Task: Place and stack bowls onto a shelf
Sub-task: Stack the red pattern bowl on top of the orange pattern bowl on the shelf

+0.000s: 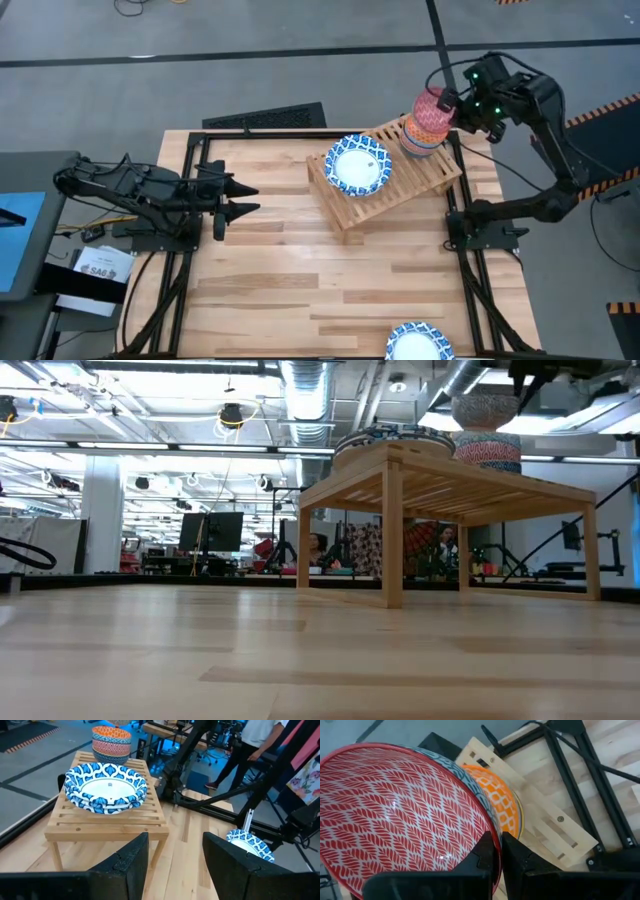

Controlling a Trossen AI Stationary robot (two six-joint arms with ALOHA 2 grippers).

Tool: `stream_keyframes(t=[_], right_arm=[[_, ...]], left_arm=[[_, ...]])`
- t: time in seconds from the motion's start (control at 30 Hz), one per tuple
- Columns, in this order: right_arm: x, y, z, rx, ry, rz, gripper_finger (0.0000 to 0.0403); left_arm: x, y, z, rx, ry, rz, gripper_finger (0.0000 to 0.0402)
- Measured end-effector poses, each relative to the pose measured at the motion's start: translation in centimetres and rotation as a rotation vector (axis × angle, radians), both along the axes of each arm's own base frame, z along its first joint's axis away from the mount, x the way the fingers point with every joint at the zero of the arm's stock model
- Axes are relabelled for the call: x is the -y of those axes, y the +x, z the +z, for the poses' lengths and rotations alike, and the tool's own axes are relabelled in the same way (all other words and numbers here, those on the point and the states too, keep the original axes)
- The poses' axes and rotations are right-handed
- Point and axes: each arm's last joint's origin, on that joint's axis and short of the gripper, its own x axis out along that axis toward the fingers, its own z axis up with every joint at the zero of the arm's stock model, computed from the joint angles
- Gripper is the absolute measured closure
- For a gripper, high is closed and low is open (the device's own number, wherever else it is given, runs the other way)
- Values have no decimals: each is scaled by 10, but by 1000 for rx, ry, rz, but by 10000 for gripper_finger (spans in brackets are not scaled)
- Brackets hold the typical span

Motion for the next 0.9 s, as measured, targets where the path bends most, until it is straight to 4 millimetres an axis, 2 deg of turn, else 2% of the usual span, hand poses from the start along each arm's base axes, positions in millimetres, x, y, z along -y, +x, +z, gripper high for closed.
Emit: stream_keyframes(t=[0.17, 0.47, 0.63, 0.9], right_arm=[[7, 0, -15, -33, 62, 29, 367], [13, -5, -18, -1, 96, 72, 367], [16, -3, -28, -19, 133, 89, 367], [24, 1, -36, -51, 157, 116, 333]], left_arm=[[0, 0, 0, 0, 2, 12, 231], [-1, 0, 0, 1, 15, 37, 231], [-1, 0, 0, 1, 16, 43, 231], [-1, 0, 0, 5, -7, 47, 231]])
